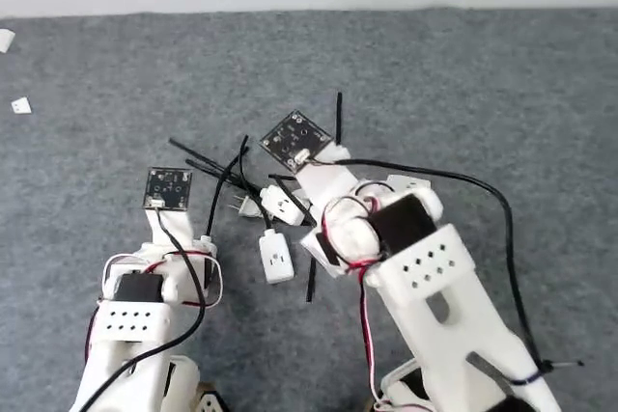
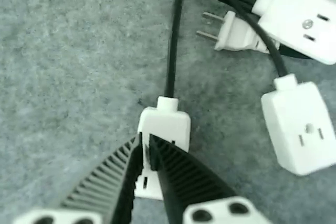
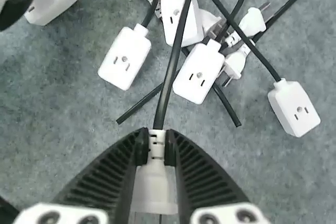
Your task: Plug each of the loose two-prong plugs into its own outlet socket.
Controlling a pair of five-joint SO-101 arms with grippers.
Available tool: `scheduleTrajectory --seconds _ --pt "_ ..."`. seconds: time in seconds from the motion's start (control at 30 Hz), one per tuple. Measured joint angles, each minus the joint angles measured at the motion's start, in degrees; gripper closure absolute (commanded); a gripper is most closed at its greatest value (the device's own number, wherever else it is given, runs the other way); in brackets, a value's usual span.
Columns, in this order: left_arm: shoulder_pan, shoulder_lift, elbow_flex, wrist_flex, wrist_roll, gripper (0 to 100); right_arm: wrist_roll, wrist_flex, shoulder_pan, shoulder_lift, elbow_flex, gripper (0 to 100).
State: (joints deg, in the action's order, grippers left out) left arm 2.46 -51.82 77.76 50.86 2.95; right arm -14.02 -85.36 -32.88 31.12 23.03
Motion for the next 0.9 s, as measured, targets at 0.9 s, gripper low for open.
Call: scheduleTrajectory --seconds 0.9 --pt "6.07 0.97 0.00 -3.52 -0.79 99 10.37 23.74 -13.36 14.59 0.62 99.1"
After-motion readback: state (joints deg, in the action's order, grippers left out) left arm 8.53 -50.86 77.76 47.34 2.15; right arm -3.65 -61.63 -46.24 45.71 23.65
